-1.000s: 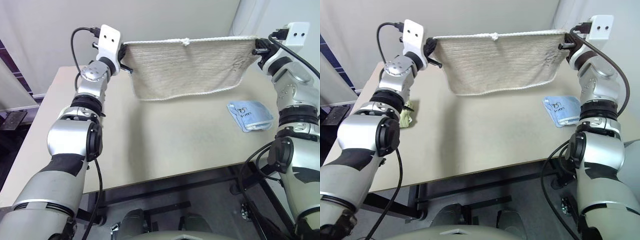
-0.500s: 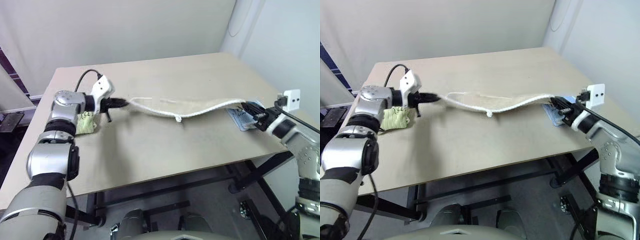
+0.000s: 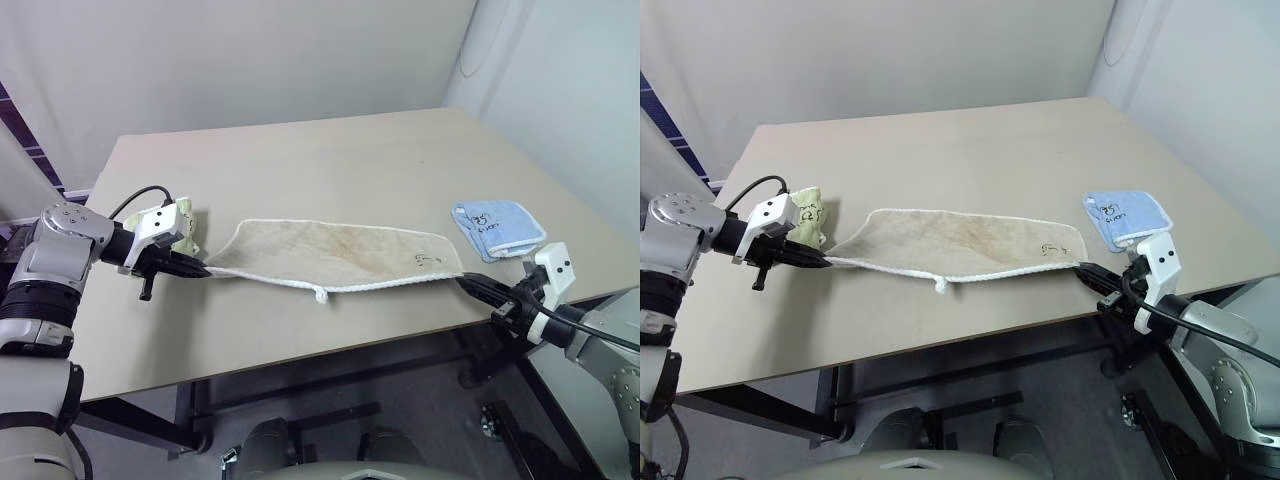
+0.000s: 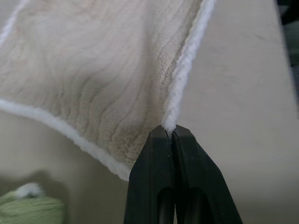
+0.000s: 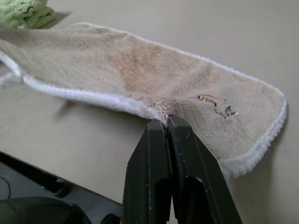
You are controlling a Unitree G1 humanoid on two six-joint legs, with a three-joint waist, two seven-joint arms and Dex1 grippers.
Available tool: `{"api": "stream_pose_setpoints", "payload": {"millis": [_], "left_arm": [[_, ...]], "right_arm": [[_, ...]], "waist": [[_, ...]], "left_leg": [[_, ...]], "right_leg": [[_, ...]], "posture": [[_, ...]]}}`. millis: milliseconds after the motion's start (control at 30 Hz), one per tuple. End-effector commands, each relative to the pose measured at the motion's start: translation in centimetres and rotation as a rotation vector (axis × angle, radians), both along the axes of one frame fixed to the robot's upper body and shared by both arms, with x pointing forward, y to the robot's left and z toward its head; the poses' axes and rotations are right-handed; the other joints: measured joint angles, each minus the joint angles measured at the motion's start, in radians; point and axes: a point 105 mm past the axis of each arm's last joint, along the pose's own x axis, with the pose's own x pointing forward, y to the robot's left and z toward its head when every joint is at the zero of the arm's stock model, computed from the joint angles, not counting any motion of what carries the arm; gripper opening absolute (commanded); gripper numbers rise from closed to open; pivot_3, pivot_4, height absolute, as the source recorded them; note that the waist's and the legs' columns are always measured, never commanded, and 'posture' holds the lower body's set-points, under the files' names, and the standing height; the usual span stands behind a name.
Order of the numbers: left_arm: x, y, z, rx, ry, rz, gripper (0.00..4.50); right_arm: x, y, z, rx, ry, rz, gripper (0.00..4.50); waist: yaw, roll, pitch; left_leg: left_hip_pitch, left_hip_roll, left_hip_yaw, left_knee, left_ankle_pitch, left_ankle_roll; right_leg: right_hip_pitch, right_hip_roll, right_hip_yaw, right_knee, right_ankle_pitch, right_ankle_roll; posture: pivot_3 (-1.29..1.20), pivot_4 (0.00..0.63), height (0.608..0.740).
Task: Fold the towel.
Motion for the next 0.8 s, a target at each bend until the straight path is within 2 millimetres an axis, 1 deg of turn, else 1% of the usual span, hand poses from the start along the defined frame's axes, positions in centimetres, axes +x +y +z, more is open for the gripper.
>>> {"api": "stream_pose_setpoints", "payload": {"millis": [33,133,200,267,333,433,500,600,733,800], "left_arm": [[-1.2,0.2,1.1,0.014,0.019,-0.011,0.0],[-2.0,0.3,1.2,0.003,0.05,-0.004,0.0],[-1.4,0.0,1.2,-0.029,0.035,0.017,0.0],[-0.2,-0.5,1.1,-0.065,0.01,0.049,0.0],[0.7,-0.8,0.9,-0.08,-0.013,0.061,0.0],[2.4,-1.5,1.0,-0.146,-0.027,0.091,0.0],[3.4,-2.0,1.0,-0.163,-0.048,0.099,0.0],[5.9,-2.9,0.7,-0.171,-0.116,0.159,0.0],[8.3,-4.1,1.4,-0.225,-0.18,0.245,0.0],[9.1,-4.4,1.4,-0.235,-0.197,0.285,0.0]], "right_arm": [[-1.3,0.4,2.3,-0.032,-0.053,0.031,0.02],[-1.7,0.1,3.6,-0.031,-0.088,0.015,0.02],[-1.1,-0.5,4.3,-0.023,-0.119,-0.03,0.02],[0.1,-1.5,4.4,-0.004,-0.134,-0.1,0.02],[1.0,-2.2,4.2,0.003,-0.13,-0.149,0.02],[2.6,-3.4,3.1,-0.007,-0.1,-0.234,0.02],[3.3,-3.7,2.6,-0.015,-0.084,-0.257,0.02],[5.0,-3.6,2.0,-0.007,-0.072,-0.287,0.02],[7.0,-3.7,1.5,0.007,-0.074,-0.316,0.02],[7.8,-3.0,1.5,0.019,-0.08,-0.291,0.02]], "waist": [[0.0,0.0,0.0],[0.002,0.0,0.0],[0.009,0.0,0.0],[0.019,0.0,0.0],[0.025,0.0,0.0],[0.028,0.0,0.0],[0.028,0.0,0.0],[0.026,0.0,0.0],[0.023,0.0,0.0],[0.022,0.0,0.0]], "left_leg": [[0.0,0.0,0.0,0.0,0.0,0.0],[0.0,0.0,0.0,-0.003,0.0,0.001],[0.0,0.0,0.0,-0.004,0.0,0.001],[0.001,0.0,0.0,-0.003,0.0,0.001],[0.001,0.0,0.0,-0.003,0.0,0.001],[0.001,0.0,0.0,-0.003,0.0,0.001],[0.0,0.0,0.001,-0.003,0.0,0.001],[-0.001,-0.001,0.001,-0.002,-0.001,0.002],[-0.004,0.0,0.002,0.002,-0.003,0.005],[-0.004,0.0,0.002,0.003,-0.003,0.006]], "right_leg": [[-0.001,0.0,0.0,0.0,0.0,0.0],[-0.002,0.0,0.0,-0.003,0.0,0.0],[-0.002,0.0,0.0,-0.004,0.0,0.0],[-0.002,0.0,0.0,-0.004,0.0,0.0],[-0.002,0.0,0.0,-0.005,0.003,0.0],[-0.001,0.0,-0.001,-0.008,0.006,0.0],[-0.001,0.0,-0.001,-0.011,0.009,0.002],[-0.001,0.0,-0.001,-0.014,0.011,0.004],[-0.003,0.001,-0.001,-0.013,0.012,0.006],[-0.004,0.002,-0.001,-0.013,0.014,0.009]], "posture": [[0.0,0.0,0.721],[0.0,0.0,0.721],[0.0,0.0,0.721],[0.0,0.0,0.721],[0.0,0.0,0.721],[0.0,0.0,0.721],[0.0,0.0,0.721],[0.0,0.0,0.721],[0.0,0.0,0.721],[0.0,0.0,0.721]]}}
